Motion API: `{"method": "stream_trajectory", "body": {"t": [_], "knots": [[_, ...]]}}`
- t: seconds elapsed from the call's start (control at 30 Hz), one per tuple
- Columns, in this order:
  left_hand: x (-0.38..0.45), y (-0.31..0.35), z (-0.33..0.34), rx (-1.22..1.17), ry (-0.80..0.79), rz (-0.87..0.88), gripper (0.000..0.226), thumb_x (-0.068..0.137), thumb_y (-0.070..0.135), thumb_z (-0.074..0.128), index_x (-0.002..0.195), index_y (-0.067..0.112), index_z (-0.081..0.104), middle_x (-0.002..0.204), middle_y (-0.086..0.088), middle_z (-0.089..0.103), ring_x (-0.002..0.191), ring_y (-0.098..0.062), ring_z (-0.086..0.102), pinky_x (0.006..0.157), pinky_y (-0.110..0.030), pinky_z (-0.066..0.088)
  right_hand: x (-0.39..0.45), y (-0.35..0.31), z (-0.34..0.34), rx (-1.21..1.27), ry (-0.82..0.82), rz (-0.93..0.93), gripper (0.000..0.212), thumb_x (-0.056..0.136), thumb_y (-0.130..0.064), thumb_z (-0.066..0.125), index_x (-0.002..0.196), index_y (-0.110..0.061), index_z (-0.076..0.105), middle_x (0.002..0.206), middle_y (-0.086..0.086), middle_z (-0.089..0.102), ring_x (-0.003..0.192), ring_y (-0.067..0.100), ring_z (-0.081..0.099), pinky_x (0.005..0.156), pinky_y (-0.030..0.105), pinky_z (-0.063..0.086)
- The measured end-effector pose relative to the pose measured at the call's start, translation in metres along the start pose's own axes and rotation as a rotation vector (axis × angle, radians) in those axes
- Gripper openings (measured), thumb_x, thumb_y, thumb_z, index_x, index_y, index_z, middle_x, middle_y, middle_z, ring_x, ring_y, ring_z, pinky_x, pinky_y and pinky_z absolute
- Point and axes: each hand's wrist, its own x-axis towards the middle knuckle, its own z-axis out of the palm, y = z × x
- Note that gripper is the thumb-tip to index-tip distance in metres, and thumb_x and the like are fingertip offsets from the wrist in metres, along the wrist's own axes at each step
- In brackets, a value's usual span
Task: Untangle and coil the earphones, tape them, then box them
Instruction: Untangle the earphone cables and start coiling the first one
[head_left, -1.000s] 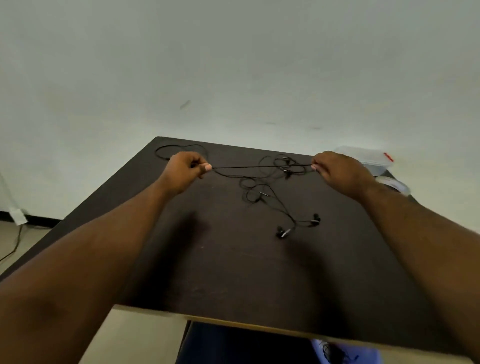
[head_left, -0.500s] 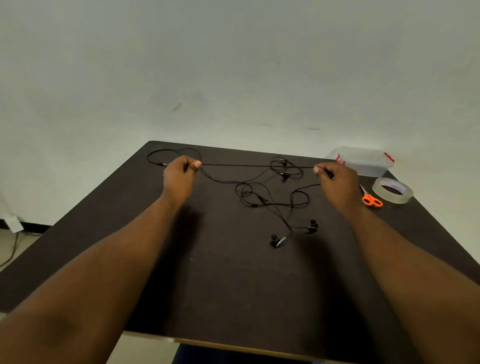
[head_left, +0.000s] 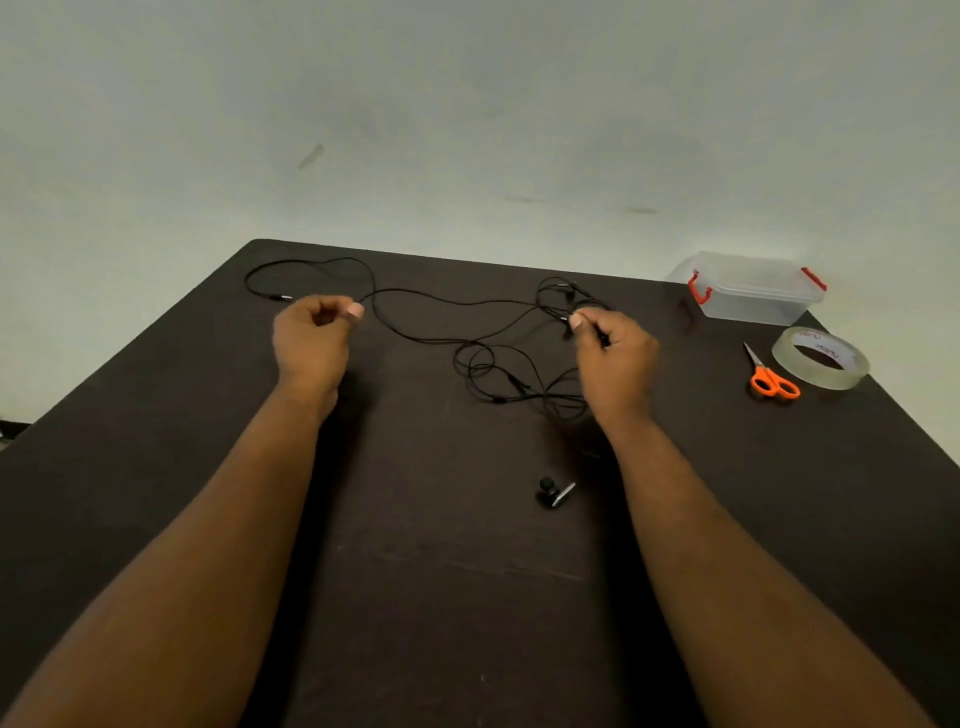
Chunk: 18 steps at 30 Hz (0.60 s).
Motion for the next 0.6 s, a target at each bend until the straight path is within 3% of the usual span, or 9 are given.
{"method": "stream_trajectory", "body": {"t": [0.07,0.13,0.2,0.27,0.3,0.37,0.43,0.53,0.6], "knots": [[-0.012,0.001,0.003,0.234,0.045,0.169,0.036,0.088,0.032,0.066,0.123,0.023,0.063,0.124,0.001,0.063,0.111,-0.019,0.061,0.102,-0.027,0.042,-0.011,-0.005,0.012,-0.023,-0.034,-0.069,0.013,0.089,-0.012,0.065,0.095,-0.006,0.075,0.085,0.001,0.071,0.077,0.011,0.064,0.072,0.019,0.051],[-0.031,0.017,0.014,0.259,0.006,0.379,0.034,0.093,0.022,0.061,0.127,0.020,0.062,0.127,-0.003,0.062,0.108,-0.018,0.061,0.095,-0.024,0.043,-0.014,-0.007,0.019,-0.065,-0.071,-0.155,0.013,0.089,-0.014,0.064,0.092,-0.007,0.074,0.078,0.005,0.069,0.070,0.018,0.063,0.066,0.029,0.053],[-0.054,0.034,0.032,0.010,-0.240,0.395,0.032,0.096,0.014,0.058,0.128,0.018,0.062,0.122,-0.001,0.065,0.082,-0.013,0.065,0.073,-0.027,0.056,-0.014,-0.010,0.024,-0.116,-0.107,-0.261,0.014,0.090,-0.017,0.063,0.091,-0.008,0.074,0.074,0.004,0.067,0.065,0.018,0.061,0.060,0.029,0.050],[-0.072,0.040,0.049,-0.140,-0.463,0.337,0.037,0.096,0.010,0.058,0.132,0.020,0.058,0.119,0.002,0.066,0.061,-0.011,0.061,0.051,-0.025,0.053,-0.018,-0.013,0.029,-0.160,-0.137,-0.358,0.016,0.091,-0.018,0.060,0.091,-0.008,0.073,0.074,0.004,0.066,0.064,0.019,0.060,0.057,0.027,0.046],[-0.076,0.038,0.056,-0.140,-0.514,0.345,0.041,0.095,0.009,0.060,0.134,0.019,0.056,0.115,0.002,0.067,0.060,-0.009,0.061,0.052,-0.025,0.053,-0.021,-0.014,0.030,-0.166,-0.149,-0.392,0.019,0.091,-0.019,0.058,0.090,-0.008,0.073,0.073,0.004,0.065,0.063,0.019,0.059,0.055,0.027,0.044],[-0.073,0.031,0.061,-0.117,-0.514,0.369,0.044,0.090,0.010,0.067,0.133,0.013,0.057,0.099,0.001,0.071,0.068,-0.003,0.062,0.068,-0.022,0.056,-0.026,-0.016,0.033,-0.173,-0.166,-0.441,0.022,0.091,-0.020,0.054,0.088,-0.008,0.073,0.071,0.003,0.064,0.062,0.019,0.058,0.053,0.025,0.041],[-0.063,0.029,0.056,-0.095,-0.483,0.365,0.037,0.084,0.012,0.074,0.120,0.010,0.067,0.090,0.001,0.073,0.076,-0.001,0.066,0.078,-0.021,0.054,-0.027,-0.016,0.033,-0.183,-0.153,-0.446,0.019,0.091,-0.018,0.057,0.090,-0.008,0.073,0.074,0.002,0.066,0.064,0.016,0.059,0.056,0.021,0.039],[-0.051,0.022,0.047,-0.064,-0.493,0.365,0.017,0.081,0.010,0.076,0.098,0.012,0.074,0.090,0.006,0.070,0.083,0.003,0.066,0.080,-0.022,0.052,-0.024,-0.014,0.030,-0.167,-0.104,-0.413,0.011,0.089,-0.015,0.064,0.089,-0.008,0.073,0.076,0.002,0.068,0.066,0.015,0.060,0.059,0.019,0.038],[-0.053,0.020,0.044,-0.014,-0.503,0.448,0.020,0.080,0.013,0.077,0.099,0.007,0.075,0.087,0.012,0.062,0.081,0.010,0.060,0.078,-0.014,0.048,-0.023,-0.014,0.031,-0.163,-0.118,-0.434,0.012,0.090,-0.015,0.063,0.090,-0.008,0.073,0.078,0.003,0.069,0.067,0.016,0.061,0.059,0.022,0.044]]}}
